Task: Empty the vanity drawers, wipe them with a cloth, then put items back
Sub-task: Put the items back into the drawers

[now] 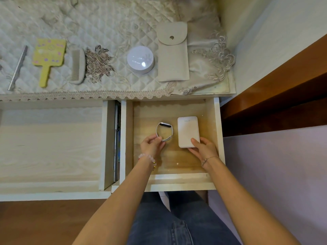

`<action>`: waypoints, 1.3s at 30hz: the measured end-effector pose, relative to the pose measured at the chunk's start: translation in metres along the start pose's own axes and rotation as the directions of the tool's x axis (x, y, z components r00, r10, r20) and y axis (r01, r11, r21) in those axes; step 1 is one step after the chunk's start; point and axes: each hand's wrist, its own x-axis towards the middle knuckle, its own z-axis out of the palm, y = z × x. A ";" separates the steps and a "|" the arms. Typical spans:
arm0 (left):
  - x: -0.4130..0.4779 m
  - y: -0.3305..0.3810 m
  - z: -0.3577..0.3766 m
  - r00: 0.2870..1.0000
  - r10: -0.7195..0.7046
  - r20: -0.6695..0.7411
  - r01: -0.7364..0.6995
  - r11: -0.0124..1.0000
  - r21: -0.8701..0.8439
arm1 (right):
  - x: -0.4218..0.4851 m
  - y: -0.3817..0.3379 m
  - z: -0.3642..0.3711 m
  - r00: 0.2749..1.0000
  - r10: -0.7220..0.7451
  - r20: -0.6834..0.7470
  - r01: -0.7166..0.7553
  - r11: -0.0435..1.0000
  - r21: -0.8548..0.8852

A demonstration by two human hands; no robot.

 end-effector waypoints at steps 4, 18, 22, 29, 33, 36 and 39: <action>0.003 -0.006 -0.002 0.999 -0.001 -0.039 0.000 1.000 -0.011 | 0.000 0.006 0.001 1.000 0.000 -0.015 0.000 1.000 -0.013; 0.005 -0.008 -0.012 0.997 -0.054 -0.057 0.061 0.990 0.128 | 0.013 0.020 0.004 0.971 -0.147 -0.189 0.105 0.971 -0.216; 0.003 -0.008 -0.016 0.999 -0.031 -0.010 0.032 0.987 0.159 | 0.013 0.024 0.005 0.954 -0.186 -0.236 0.117 0.953 -0.279; 0.001 -0.009 -0.019 0.998 0.044 0.040 -0.055 0.943 0.329 | 0.012 0.021 0.005 0.933 -0.236 -0.271 0.108 0.903 -0.416; -0.004 -0.005 -0.026 0.996 0.061 0.064 -0.084 0.891 0.445 | 0.004 0.017 0.005 0.929 -0.264 -0.259 0.115 0.872 -0.476; -0.011 0.005 -0.033 0.984 0.124 0.124 -0.173 0.808 0.563 | -0.007 0.009 0.004 0.919 -0.346 -0.188 0.183 0.797 -0.576; -0.021 0.020 -0.039 0.911 0.301 0.284 -0.410 0.564 0.717 | -0.024 -0.004 0.002 0.853 -0.521 -0.028 0.354 0.617 -0.703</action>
